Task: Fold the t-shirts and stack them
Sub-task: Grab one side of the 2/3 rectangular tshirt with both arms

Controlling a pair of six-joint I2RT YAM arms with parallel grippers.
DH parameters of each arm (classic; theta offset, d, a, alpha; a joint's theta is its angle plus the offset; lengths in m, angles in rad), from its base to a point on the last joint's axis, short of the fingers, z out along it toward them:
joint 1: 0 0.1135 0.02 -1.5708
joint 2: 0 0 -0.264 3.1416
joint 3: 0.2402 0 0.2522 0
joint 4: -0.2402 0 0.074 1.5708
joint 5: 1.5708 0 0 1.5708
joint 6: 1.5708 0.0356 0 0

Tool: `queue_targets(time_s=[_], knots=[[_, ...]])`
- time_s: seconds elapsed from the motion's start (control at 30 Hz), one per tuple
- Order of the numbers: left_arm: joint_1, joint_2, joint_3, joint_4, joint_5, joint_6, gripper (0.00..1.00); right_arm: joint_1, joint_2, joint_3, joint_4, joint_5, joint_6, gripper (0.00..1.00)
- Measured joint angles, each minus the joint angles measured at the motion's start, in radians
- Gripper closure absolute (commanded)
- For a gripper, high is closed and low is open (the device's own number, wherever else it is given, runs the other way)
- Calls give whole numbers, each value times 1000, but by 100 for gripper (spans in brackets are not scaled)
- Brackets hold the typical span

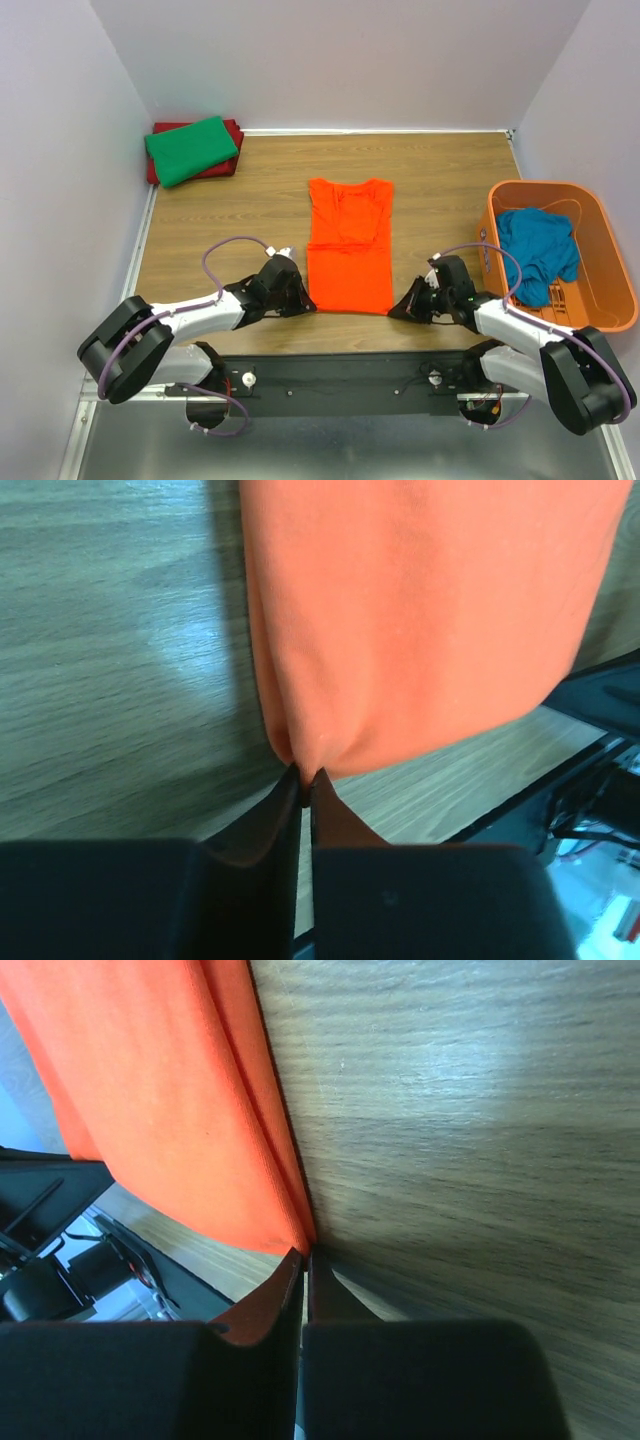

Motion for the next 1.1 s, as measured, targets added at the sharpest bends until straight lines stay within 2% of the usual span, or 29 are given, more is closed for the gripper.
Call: queue_targets(time_s=[0.07,0.33,0.57,0.77,0.9,1.1], knots=[[0,0,0,6,0,2,100,1,-2,-4,2,2,1,99],[-8,-22,-8,0,2,8,100,1,-94,-48,-19,-2,-8,99],[-48,-139,-19,-70,2,15,100,2,-273,-45,-192,-9,-60,99],[-54,-181,-19,-115,5,15,100,2,-305,-24,-291,-24,-91,99],[-56,-228,-3,-169,7,21,100,2,-327,38,-359,-30,-109,99],[-59,-249,110,-255,6,46,100,2,-301,216,-431,3,-167,99]])
